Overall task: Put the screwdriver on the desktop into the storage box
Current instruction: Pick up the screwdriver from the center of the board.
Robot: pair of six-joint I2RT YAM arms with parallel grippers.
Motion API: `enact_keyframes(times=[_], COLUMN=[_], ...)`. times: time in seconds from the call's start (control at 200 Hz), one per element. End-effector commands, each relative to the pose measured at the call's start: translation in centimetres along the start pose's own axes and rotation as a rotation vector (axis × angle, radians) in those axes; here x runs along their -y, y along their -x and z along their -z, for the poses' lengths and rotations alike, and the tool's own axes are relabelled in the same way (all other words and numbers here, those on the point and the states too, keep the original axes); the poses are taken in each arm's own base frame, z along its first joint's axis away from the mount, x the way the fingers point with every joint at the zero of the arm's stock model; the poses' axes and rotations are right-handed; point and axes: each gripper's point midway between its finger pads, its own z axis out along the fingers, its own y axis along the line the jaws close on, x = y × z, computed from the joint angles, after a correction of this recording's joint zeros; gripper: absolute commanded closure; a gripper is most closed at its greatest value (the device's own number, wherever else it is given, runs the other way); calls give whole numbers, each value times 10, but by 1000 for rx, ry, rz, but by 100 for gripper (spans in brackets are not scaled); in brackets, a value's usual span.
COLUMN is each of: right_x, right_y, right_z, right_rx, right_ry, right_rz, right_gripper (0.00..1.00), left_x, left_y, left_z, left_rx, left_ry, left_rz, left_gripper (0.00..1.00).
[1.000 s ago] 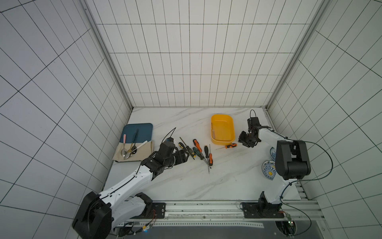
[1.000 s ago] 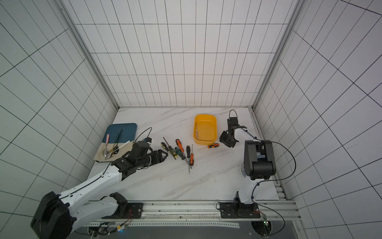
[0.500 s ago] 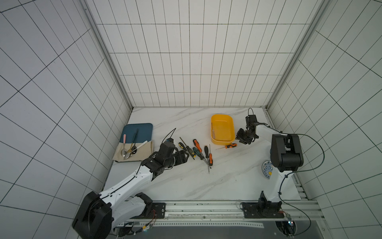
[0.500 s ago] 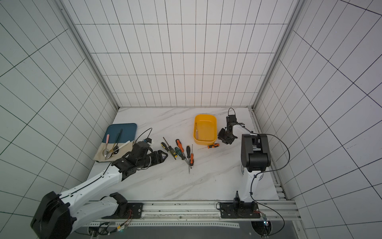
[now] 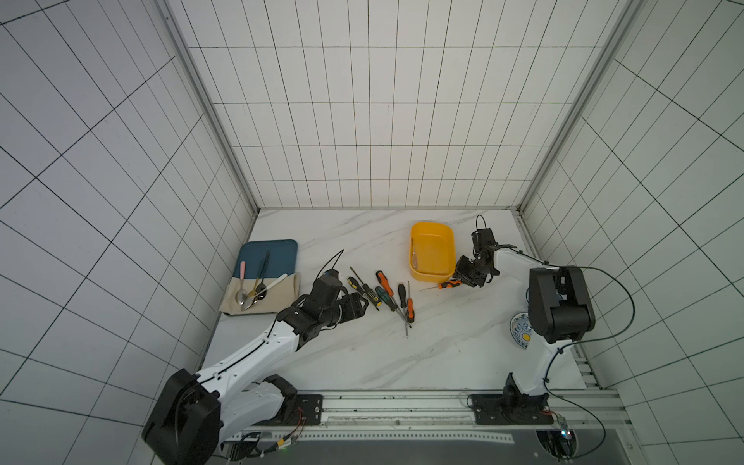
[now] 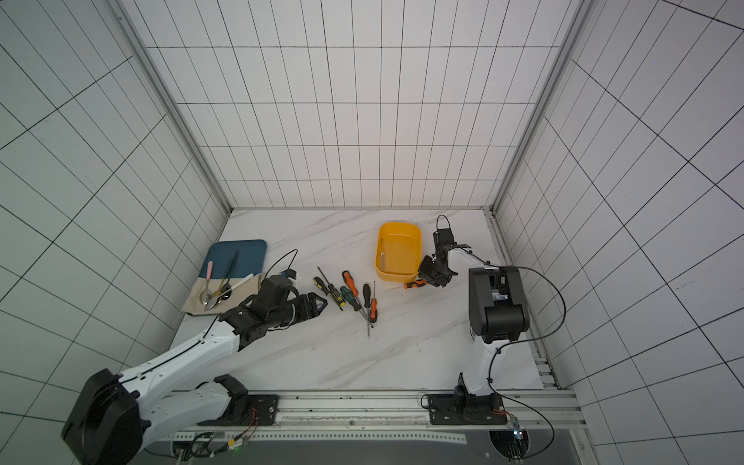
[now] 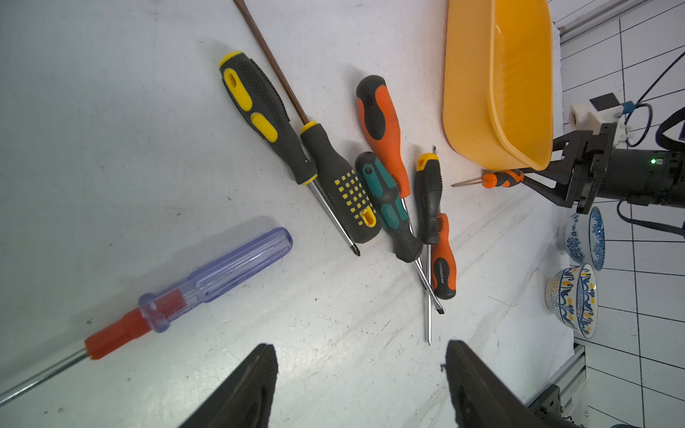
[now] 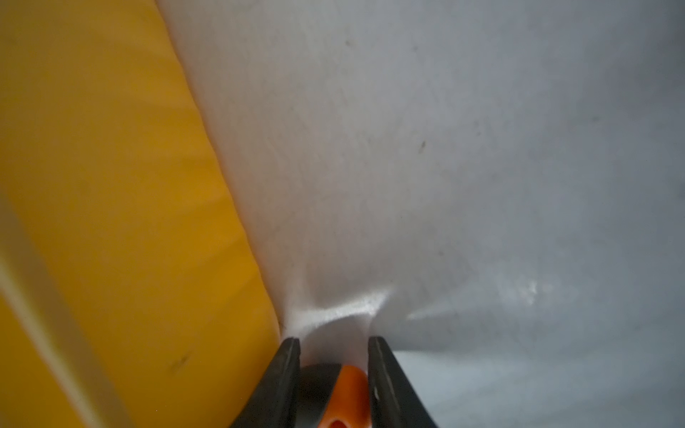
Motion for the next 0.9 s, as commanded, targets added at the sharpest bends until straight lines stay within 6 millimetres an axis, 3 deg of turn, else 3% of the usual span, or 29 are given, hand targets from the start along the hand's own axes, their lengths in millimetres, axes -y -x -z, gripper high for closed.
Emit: enact_keyframes(times=[0.0, 0.385, 0.705, 0.895], right_x=[-1, -4, -11, -23], right_y=[-20, -59, -69, -82], right_z=[6, 7, 28, 19], right_rx=[-18, -41, 13, -26], right_ry=[-17, -45, -106, -124], right_rz=[35, 111, 236, 340], right_gripper=[65, 65, 57, 53], left_x=[4, 1, 0, 0], left_y=[3, 1, 0, 0], left_z=[-1, -2, -2, -1], left_rx=[13, 10, 11, 13], left_ry=[-14, -9, -10, -13], left_rz=[-4, -2, 6, 8], left_gripper=[24, 24, 24, 24])
